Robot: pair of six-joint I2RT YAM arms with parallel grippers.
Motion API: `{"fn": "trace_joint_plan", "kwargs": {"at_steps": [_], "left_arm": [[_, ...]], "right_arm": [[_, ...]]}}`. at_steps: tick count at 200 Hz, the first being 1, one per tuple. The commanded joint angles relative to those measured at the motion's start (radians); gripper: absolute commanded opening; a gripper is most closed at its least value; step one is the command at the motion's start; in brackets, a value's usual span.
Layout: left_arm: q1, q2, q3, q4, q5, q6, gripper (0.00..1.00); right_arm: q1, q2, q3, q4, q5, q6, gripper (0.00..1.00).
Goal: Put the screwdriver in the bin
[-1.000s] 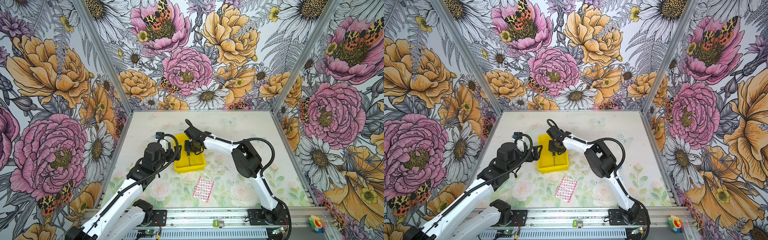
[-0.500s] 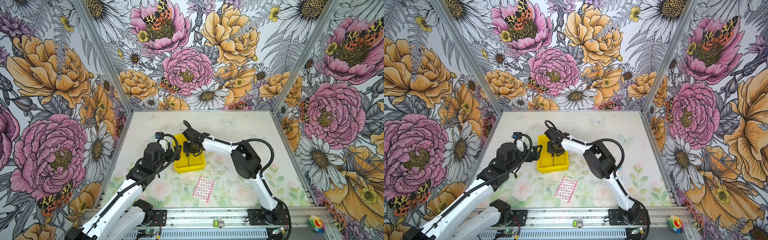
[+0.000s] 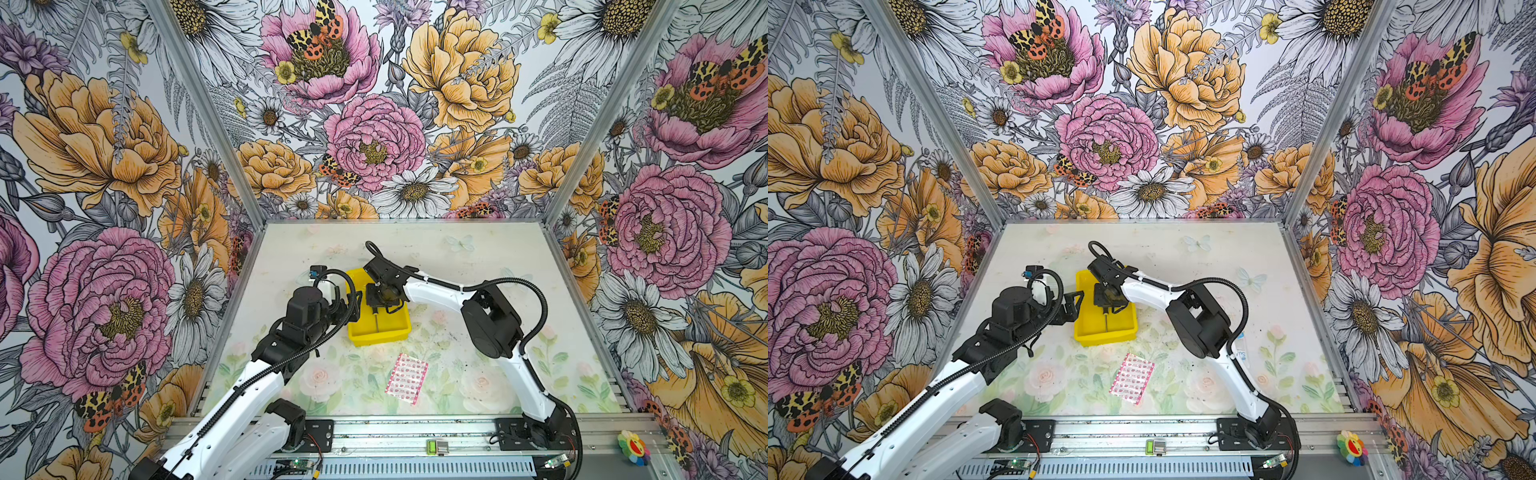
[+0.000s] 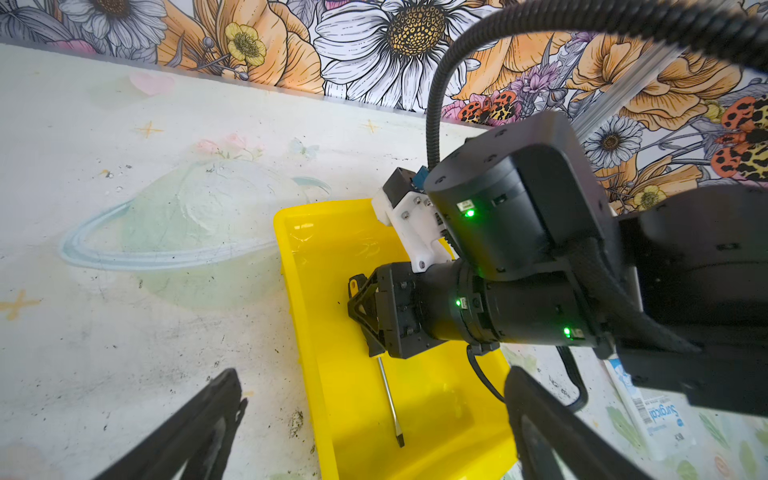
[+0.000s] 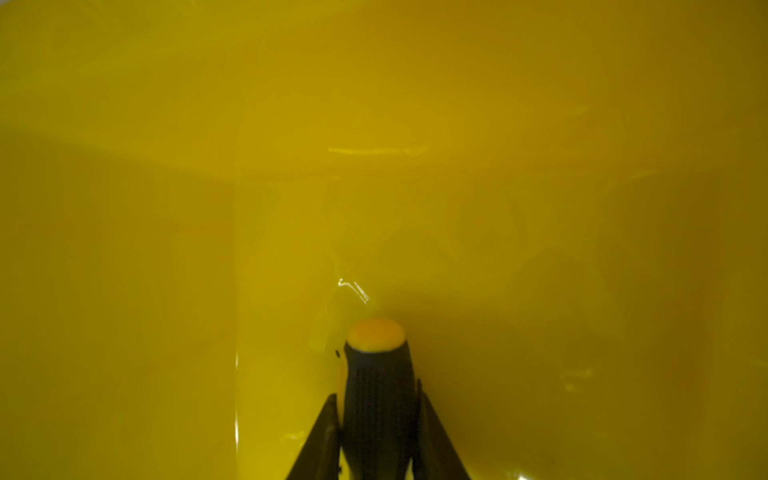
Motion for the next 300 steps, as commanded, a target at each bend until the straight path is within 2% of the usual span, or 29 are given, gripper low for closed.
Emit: {"fn": "trace_joint_plan", "kwargs": {"at_steps": [1,37,75,97,154,181,212,218,244,278,300], "left_arm": [[0.024,-0.026,-0.006,-0.008,0.01,-0.013,0.99],[0.067,-0.049,-0.009,-0.013,0.042,-0.024,0.99],[0.082,-0.044,-0.003,-0.021,0.041,-0.014,0.99],[0.098,-0.047,0.001,-0.04,0.035,-0.01,0.99],[0.124,-0.039,0.027,-0.141,-0.084,0.044,0.99],[0.156,-0.035,0.029,-0.16,-0.11,0.039,0.99],[0.179,-0.032,0.033,-0.177,-0.157,0.047,0.99],[0.18,-0.03,0.028,-0.175,-0.202,0.046,0.99],[0.201,0.0,0.016,-0.144,-0.229,0.053,0.99],[0.252,0.011,-0.035,0.008,-0.2,0.153,0.99],[0.299,0.026,-0.098,0.169,-0.147,0.222,0.99]], "right_arm": [[0.007,-0.026,-0.001,-0.016,0.032,0.002,0.3],[0.008,-0.047,0.001,-0.016,0.049,0.001,0.32],[0.013,-0.079,-0.002,-0.016,0.059,-0.039,0.44],[0.013,-0.111,-0.013,-0.016,0.064,-0.077,0.47],[-0.004,-0.27,-0.037,-0.016,0.106,-0.329,0.57],[-0.02,-0.405,-0.12,-0.014,0.143,-0.411,0.69],[-0.07,-0.577,-0.251,-0.008,0.328,-0.466,0.86],[-0.081,-0.611,-0.276,-0.004,0.353,-0.471,0.88],[-0.132,-0.721,-0.393,0.032,0.399,-0.48,0.99],[-0.194,-0.918,-0.588,0.127,0.429,-0.499,0.99],[-0.271,-1.053,-0.73,0.176,0.518,-0.471,1.0]]}}
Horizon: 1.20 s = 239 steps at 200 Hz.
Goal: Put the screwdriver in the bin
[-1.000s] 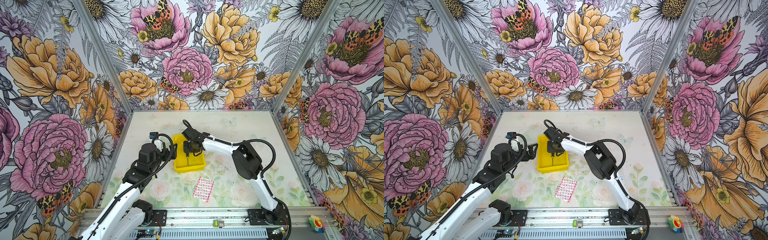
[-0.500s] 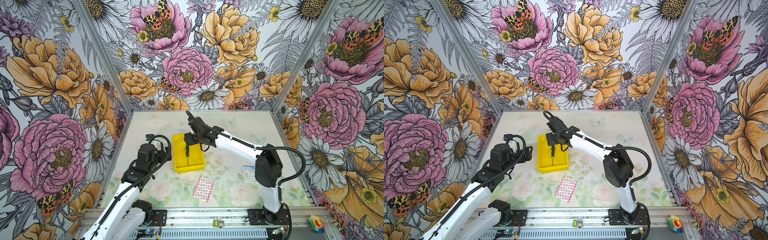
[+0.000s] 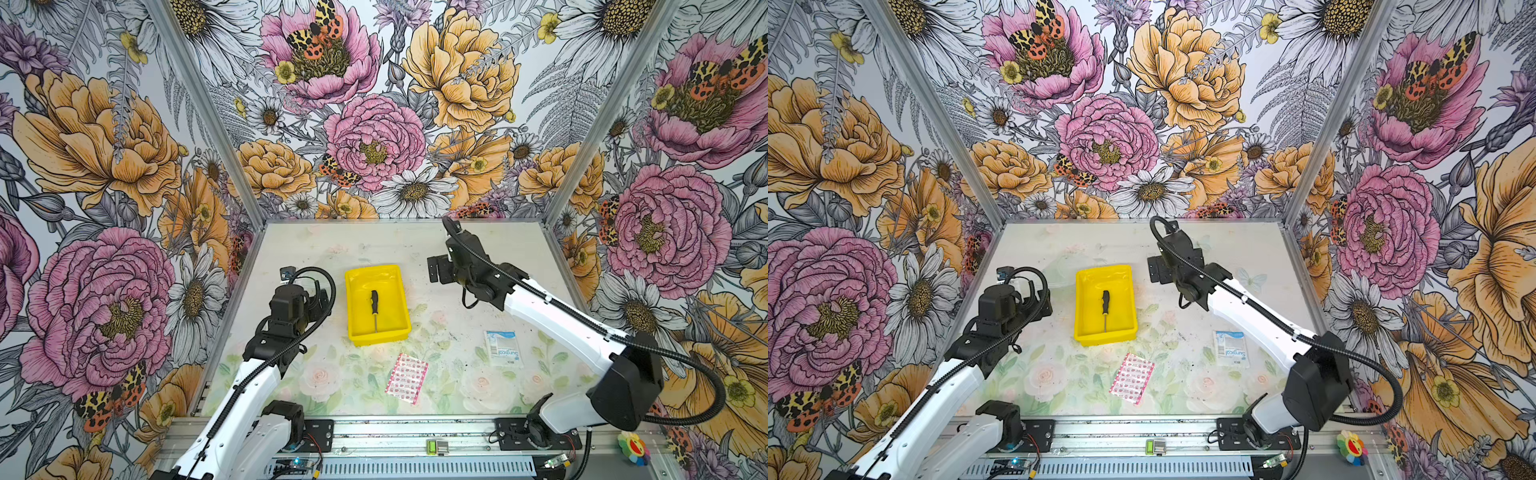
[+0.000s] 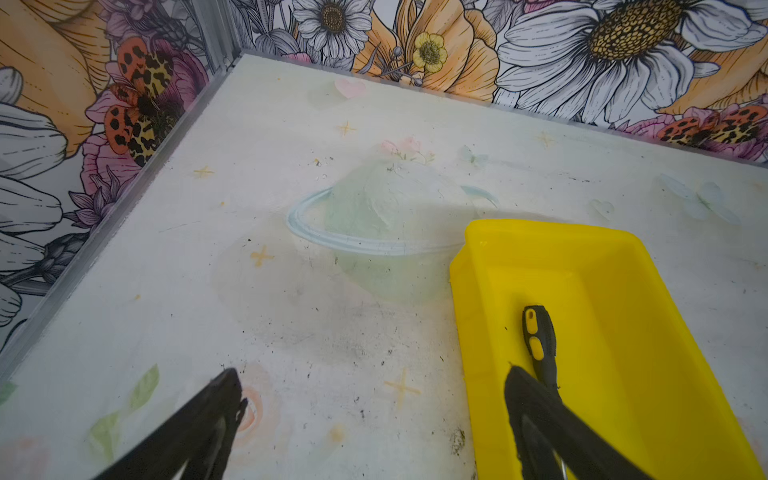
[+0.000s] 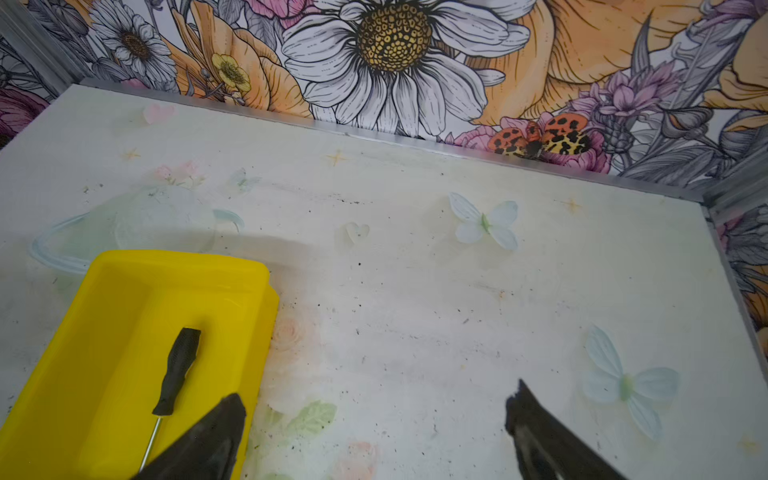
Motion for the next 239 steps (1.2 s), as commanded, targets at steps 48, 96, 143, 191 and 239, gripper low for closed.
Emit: {"fn": "trace_joint_plan", "kwargs": {"at_steps": [48,96,143,191,239], "left_arm": [[0.138,0.205,-0.092,0.404,-0.009,0.156,0.99],[0.129,0.307,-0.215,0.713,0.013,0.174,0.98],[0.125,0.425,-0.188,0.836,0.122,0.23,0.99],[0.196,0.515,-0.17,0.968,0.199,0.217,0.99],[0.211,0.584,-0.158,1.055,0.263,0.213,0.99]], "right_arm": [[-0.331,-0.345,-0.294,0.075,0.119,-0.02,0.99],[-0.471,-0.396,-0.45,0.081,0.255,0.161,0.99],[-0.541,-0.355,-0.601,0.284,0.275,0.077,1.0],[-0.559,-0.366,-0.804,0.73,0.175,-0.091,1.0],[-0.615,-0.21,-0.847,0.959,0.087,-0.104,1.0]]}}
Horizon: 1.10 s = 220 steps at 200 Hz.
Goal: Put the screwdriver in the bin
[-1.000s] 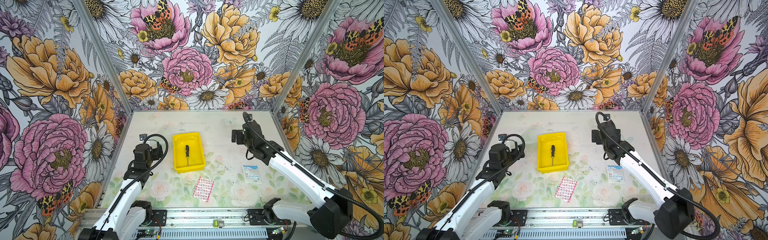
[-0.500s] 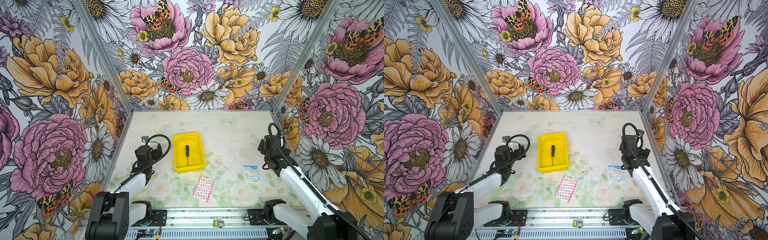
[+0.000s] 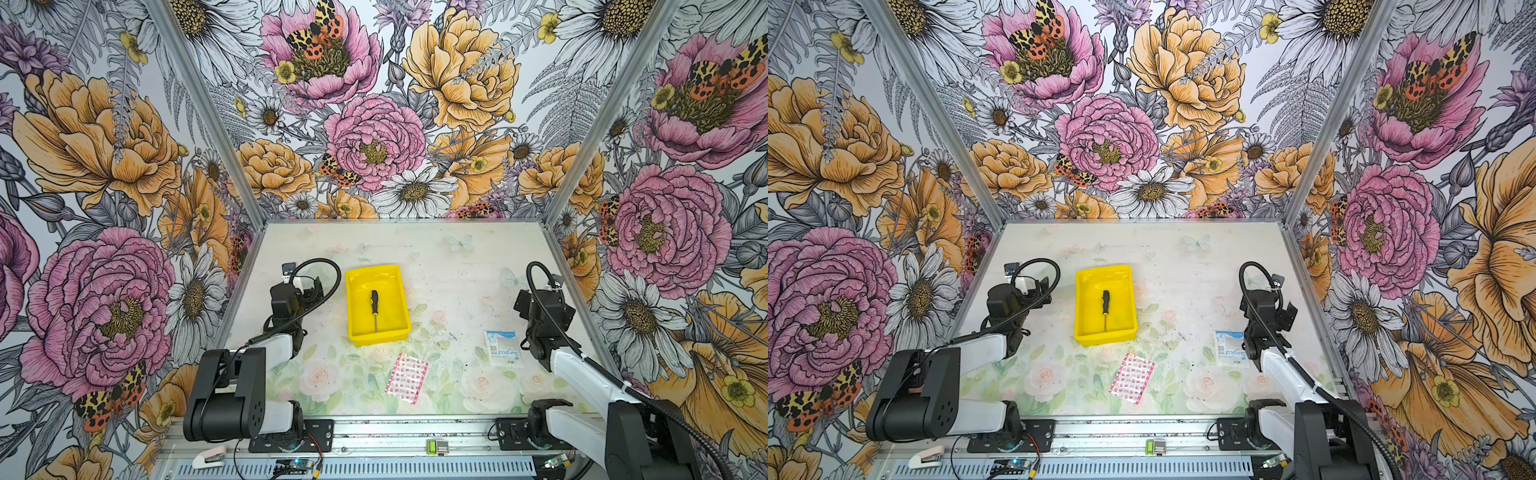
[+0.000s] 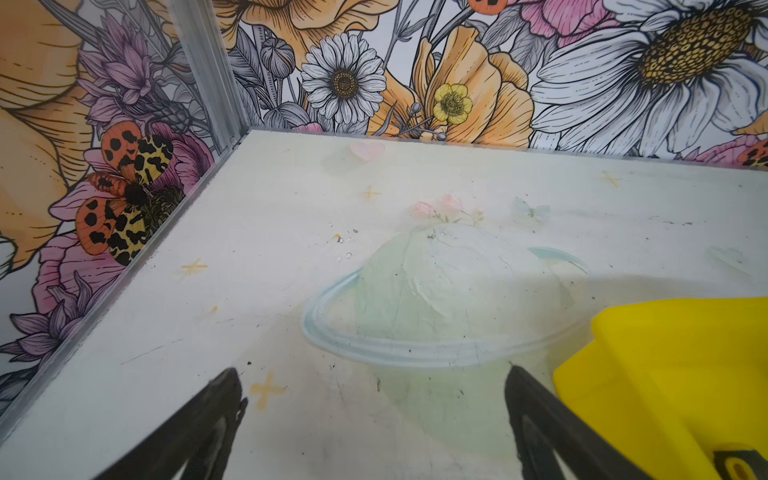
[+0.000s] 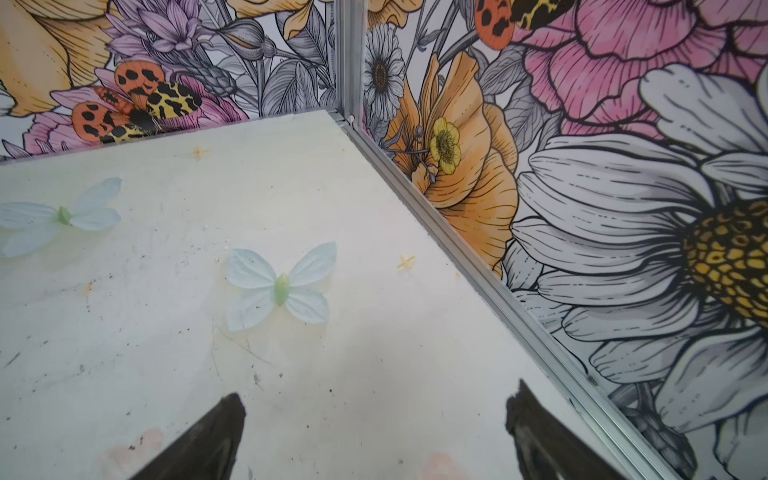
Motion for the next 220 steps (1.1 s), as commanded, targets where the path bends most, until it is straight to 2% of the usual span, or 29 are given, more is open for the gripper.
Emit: {"fn": "trace_joint_plan", "kwargs": {"at_steps": [1,24,42,103,178,220], "left_arm": [[0.017,0.028,0.01,0.118,0.088,0.005,0.99],[0.05,0.116,-0.027,0.282,0.16,-0.013,0.99],[0.055,0.171,-0.035,0.349,0.17,-0.018,0.99],[0.048,0.166,-0.028,0.325,0.155,-0.014,0.99],[0.043,0.167,-0.028,0.325,0.145,-0.012,0.99],[0.03,0.166,-0.026,0.321,0.114,-0.008,0.99]], "right_arm": [[-0.013,0.071,-0.021,0.219,-0.051,-0.036,1.0],[-0.019,0.12,-0.009,0.276,-0.068,-0.04,1.0],[-0.025,0.147,-0.015,0.34,-0.088,-0.039,0.99],[-0.029,0.258,-0.014,0.512,-0.082,-0.04,1.0],[-0.024,0.313,-0.01,0.559,-0.112,-0.057,1.0],[-0.01,0.387,-0.012,0.636,-0.253,-0.129,1.0]]}}
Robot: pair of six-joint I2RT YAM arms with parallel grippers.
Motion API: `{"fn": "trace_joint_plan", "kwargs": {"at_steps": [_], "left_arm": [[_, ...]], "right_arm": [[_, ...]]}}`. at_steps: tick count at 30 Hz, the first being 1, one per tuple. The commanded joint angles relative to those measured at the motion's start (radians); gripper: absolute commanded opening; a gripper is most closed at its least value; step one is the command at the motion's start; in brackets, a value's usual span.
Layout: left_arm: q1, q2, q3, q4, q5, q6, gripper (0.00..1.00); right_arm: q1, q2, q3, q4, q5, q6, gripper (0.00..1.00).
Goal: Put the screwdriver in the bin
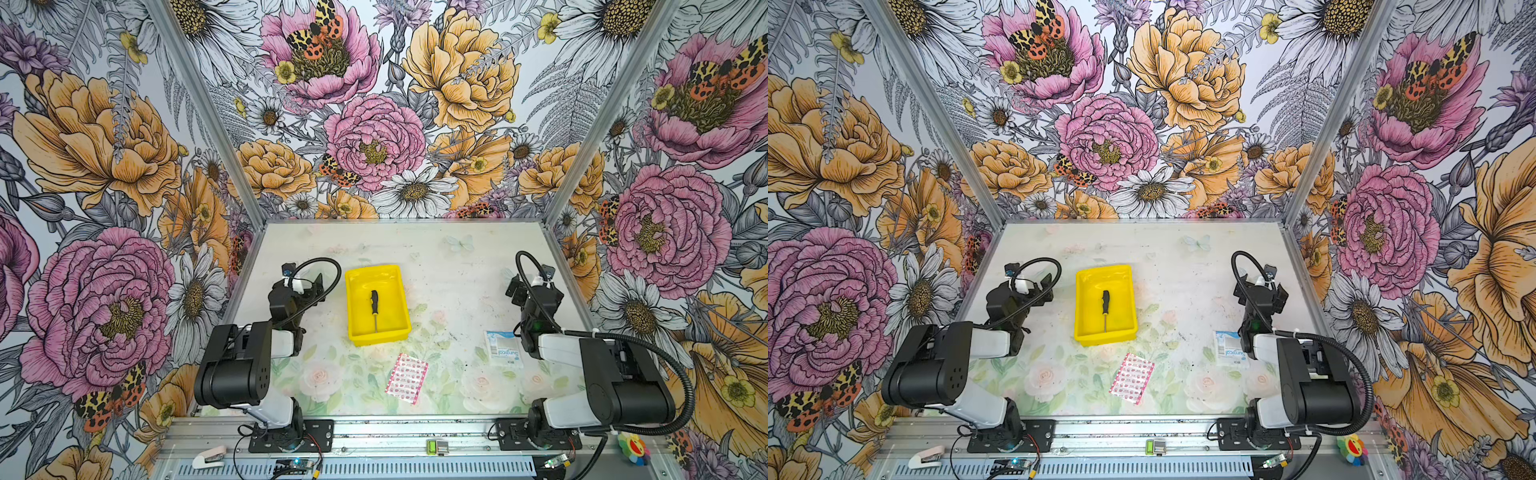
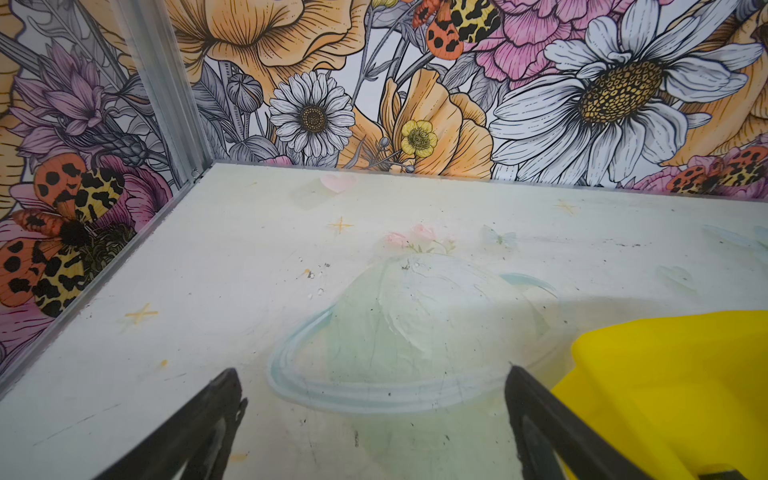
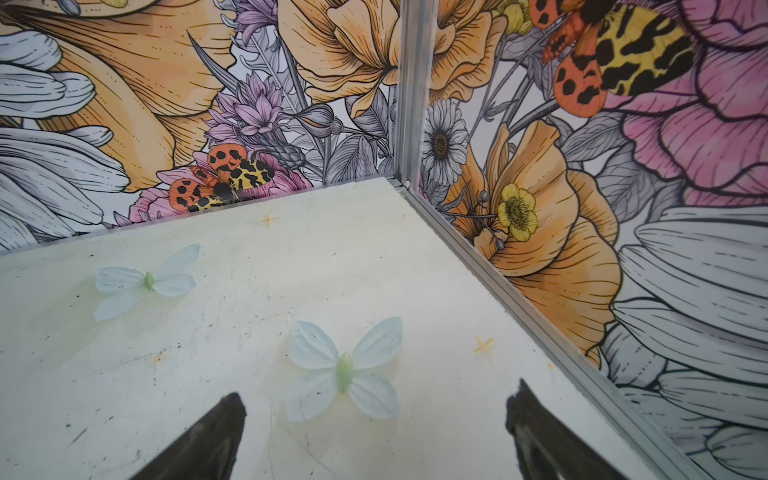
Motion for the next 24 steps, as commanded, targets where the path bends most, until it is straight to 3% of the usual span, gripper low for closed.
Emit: {"fn": "trace_joint_plan", "kwargs": {"at_steps": [1,21,24], "left_arm": [[-0.011,-0.006,-0.002,0.025,-0.019,0.0,0.99],[-0.022,-0.005,0.005,0.015,-0.025,0.01,0.99],[-0.056,-0.008,-0.003,0.024,-0.089,0.033,0.99]], "right_arm": [[0.008,0.063,-0.005,0.104,-0.102,-0.055,0.99],[0.024,0.085,0.014,0.093,-0.072,-0.063,0.99],[0.024,0.085,0.014,0.094,-0.073,-0.063,0.99]]}}
